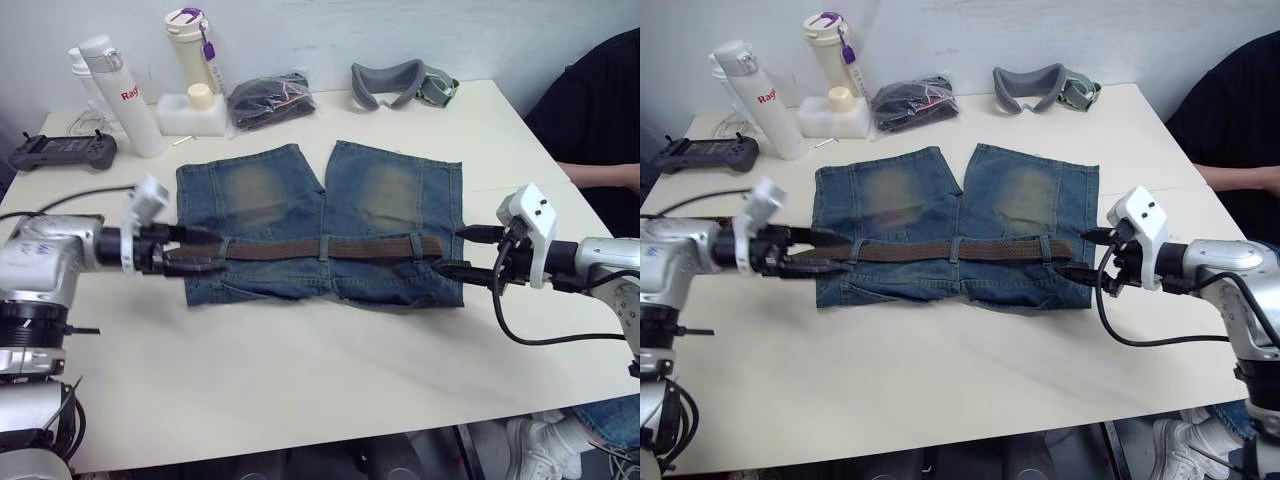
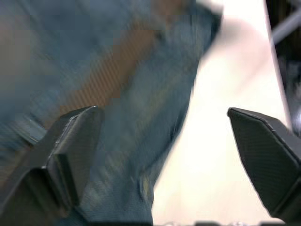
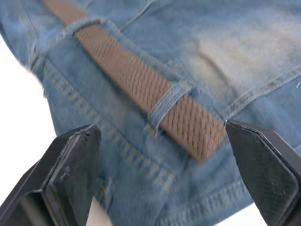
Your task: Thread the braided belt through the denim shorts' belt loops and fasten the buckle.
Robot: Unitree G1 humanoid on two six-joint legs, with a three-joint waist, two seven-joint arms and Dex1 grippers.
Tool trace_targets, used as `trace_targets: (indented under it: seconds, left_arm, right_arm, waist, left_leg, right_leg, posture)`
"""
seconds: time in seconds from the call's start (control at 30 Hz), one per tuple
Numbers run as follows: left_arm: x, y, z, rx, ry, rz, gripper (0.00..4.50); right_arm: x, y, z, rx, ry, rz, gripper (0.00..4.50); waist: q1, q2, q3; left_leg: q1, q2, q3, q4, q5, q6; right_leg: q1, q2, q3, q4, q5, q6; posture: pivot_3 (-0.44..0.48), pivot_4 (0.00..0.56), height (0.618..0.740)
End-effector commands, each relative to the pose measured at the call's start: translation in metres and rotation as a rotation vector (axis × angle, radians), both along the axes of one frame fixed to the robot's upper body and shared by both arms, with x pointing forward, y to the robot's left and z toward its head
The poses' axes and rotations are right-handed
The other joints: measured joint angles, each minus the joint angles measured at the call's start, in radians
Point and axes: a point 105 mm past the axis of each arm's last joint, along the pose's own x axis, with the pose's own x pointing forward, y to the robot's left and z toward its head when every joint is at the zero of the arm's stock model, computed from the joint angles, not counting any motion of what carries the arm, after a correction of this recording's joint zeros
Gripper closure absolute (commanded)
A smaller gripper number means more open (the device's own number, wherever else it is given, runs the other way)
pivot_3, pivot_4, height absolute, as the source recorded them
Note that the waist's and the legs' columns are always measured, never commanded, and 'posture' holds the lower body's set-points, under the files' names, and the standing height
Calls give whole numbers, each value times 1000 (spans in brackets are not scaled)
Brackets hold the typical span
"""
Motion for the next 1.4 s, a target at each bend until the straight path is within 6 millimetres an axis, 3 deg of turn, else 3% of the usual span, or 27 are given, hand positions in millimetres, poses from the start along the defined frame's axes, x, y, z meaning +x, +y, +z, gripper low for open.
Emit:
trace_targets:
  seconds: [0.03, 0.17, 0.37, 0.5, 0.6, 0.7, 0.87, 0.93, 1.23, 1.33, 1.4]
  left_arm:
    - [22, 8, -10, -51, 60, 188, 36]
    - [52, 19, -37, -49, 128, 407, 36]
    - [47, 23, -84, 23, 280, 435, 36]
    - [43, 21, -95, 42, 304, 416, 36]
    - [40, 12, -94, 26, 296, 378, 962]
    - [39, 8, -92, 25, 271, 352, 2263]
    - [40, 5, -81, 8, 199, 311, 4499]
    - [38, 3, -75, 2, 162, 283, 4500]
    - [14, -8, -48, -24, 20, 112, 4500]
    - [-1, -4, -41, 64, -133, 47, 4500]
    - [-16, -8, -36, 40, -186, -2, 4500]
  right_arm:
    - [20, -10, 0, 48, -3, -116, 0]
    - [39, -3, -5, 128, 24, -136, 0]
    - [61, 8, -19, 112, 46, -126, 0]
    - [61, 7, -38, 103, 119, -111, 0]
    - [58, 8, -43, 109, 141, -85, 0]
    - [55, 12, -41, 117, 141, -46, 893]
    - [47, 17, -34, 51, 39, 71, 3434]
    - [41, 21, -27, 38, -18, 128, 4350]
    - [13, 26, -2, -21, -178, 274, 4451]
    - [-3, 35, 6, -103, -362, 317, 4451]
    - [-12, 32, -1, -192, -487, 317, 4451]
  waist:
    - [0, 0, 0]
    - [1, 0, 0]
    - [-3, -1, -1]
    - [-1, -1, -1]
    - [-2, 0, -1]
    - [-1, 0, -1]
    - [1, -1, -1]
    - [1, -1, -1]
    - [0, -1, -1]
    - [-1, -1, -1]
    - [-1, -1, -1]
  left_leg:
    - [1, 0, 0, 0, 0, 0]
    - [1, -1, 1, 0, 1, -1]
    - [-7, -1, 7, 0, 4, -7]
    - [-5, -1, 8, 0, 4, -7]
    - [-5, -1, 9, 0, 4, -7]
    - [-5, -1, 10, 0, 4, -7]
    - [-5, -1, 10, 1, 3, -7]
    - [-5, -1, 10, 1, 3, -7]
    - [-5, -1, 10, 1, 3, -8]
    - [-5, 0, 10, 1, 2, -8]
    - [-5, 1, 10, 0, 2, -10]
  right_leg:
    - [0, 0, 0, 0, 0, 0]
    - [0, 0, 1, 1, 0, 0]
    - [-14, -1, 3, 12, 0, 0]
    - [-14, -1, 3, 14, 0, 0]
    - [-14, -1, 5, 15, 0, 0]
    - [-14, -1, 5, 15, 0, 0]
    - [-14, -1, 5, 15, 0, 0]
    - [-14, -1, 5, 15, 0, 0]
    - [-14, -1, 5, 14, 0, 0]
    - [-14, -1, 6, 14, 0, 0]
    - [-14, 0, 6, 13, 0, 0]
  posture:
    - [0, 150, 740]
    - [0, 150, 740]
    - [0, 150, 740]
    - [0, 150, 740]
    - [0, 150, 740]
    - [0, 150, 740]
    - [0, 150, 740]
    - [0, 150, 740]
    - [0, 150, 740]
    - [0, 150, 740]
    - [0, 150, 740]
